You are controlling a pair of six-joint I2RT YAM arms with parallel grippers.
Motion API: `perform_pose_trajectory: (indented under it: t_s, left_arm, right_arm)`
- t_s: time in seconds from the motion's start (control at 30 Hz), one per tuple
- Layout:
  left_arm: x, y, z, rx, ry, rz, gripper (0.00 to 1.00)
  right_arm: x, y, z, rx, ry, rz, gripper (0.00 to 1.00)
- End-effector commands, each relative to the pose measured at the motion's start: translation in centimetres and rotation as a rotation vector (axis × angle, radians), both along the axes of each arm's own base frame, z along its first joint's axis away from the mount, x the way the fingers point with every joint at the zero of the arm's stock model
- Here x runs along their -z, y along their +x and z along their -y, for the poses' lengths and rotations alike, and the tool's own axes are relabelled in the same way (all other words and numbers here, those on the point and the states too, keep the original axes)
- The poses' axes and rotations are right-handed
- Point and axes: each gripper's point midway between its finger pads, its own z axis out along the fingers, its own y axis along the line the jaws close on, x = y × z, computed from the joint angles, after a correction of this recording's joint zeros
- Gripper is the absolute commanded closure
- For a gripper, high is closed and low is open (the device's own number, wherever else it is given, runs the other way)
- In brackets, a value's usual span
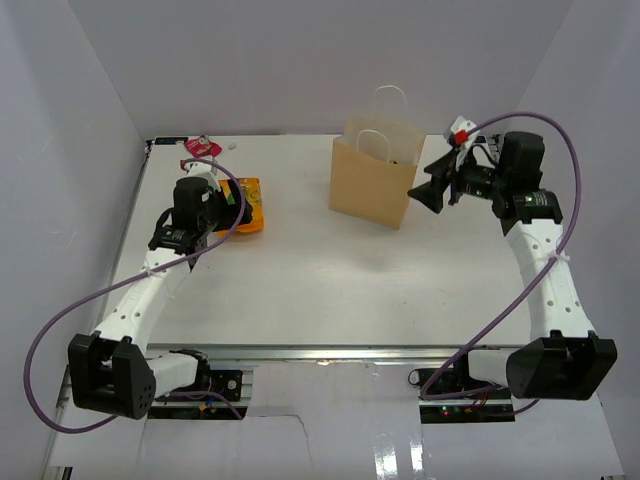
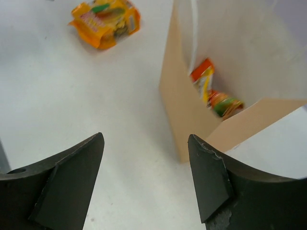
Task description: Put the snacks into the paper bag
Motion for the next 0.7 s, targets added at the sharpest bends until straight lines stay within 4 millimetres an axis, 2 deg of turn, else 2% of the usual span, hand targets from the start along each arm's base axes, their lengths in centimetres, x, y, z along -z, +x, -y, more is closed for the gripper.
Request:
perform_pose_trajectory:
  t_s: [0.0, 0.1, 0.13, 0.23, 0.27, 0.3, 0.33, 0.37, 0.5, 0.57, 0.67]
  left_arm:
    - [-1.9, 2.8, -3.6, -0.005, 0.242, 0.077, 0.02]
    - [-0.8, 5.4, -5.3, -0.032, 0.272, 0.026, 0.02]
    - [0.2, 6.8, -6.1, -0.047, 0.269, -0.007, 0.02]
    - [1.8, 8.9, -6.8, -0.032, 0.271, -0.039, 0.02]
    - [3.1, 9.9, -7.0, -0.015, 0.255, -0.061, 0.02]
    - [3.5, 10.6, -6.8, 0.002, 0.236, -0.056, 0.02]
    - [5.1, 11.2, -7.1, 0.009, 0.222, -0.091, 0.03]
    - [4.9, 12.1, -6.5, 0.04, 0.198, -0.073, 0.04]
    - [6.8, 13.9, -5.2, 0.096, 0.152, -0.086, 0.07]
    - [8.2, 14.3, -6.3, 0.086, 0.12, -0.11, 0.11]
    - [9.5, 14.5, -5.4, 0.109, 0.072, -0.129, 0.17]
  right_arm:
    - [4.8, -4.1, -0.6, -0.091, -0.022, -0.079, 0.23]
    - [6.3, -5.5, -0.7, -0.103, -0.016, -0.109, 0.23]
    - [7.2, -6.0, -0.8, -0.107, -0.012, -0.136, 0.23]
    - [8.2, -6.8, -0.9, -0.109, -0.002, -0.161, 0.23]
    - [8.2, -7.1, -0.9, -0.113, 0.003, -0.166, 0.23]
    - [8.4, -7.3, -1.0, -0.116, 0.004, -0.17, 0.23]
    - [8.7, -7.6, -1.0, -0.118, 0.006, -0.176, 0.23]
    - [8.9, -7.8, -1.0, -0.121, 0.008, -0.184, 0.23]
    - [9.4, -8.3, -1.0, -0.121, 0.006, -0.198, 0.23]
    - [9.5, -8.4, -1.0, -0.121, 0.007, -0.204, 0.23]
    - [9.6, -8.4, -1.0, -0.122, 0.01, -0.21, 0.23]
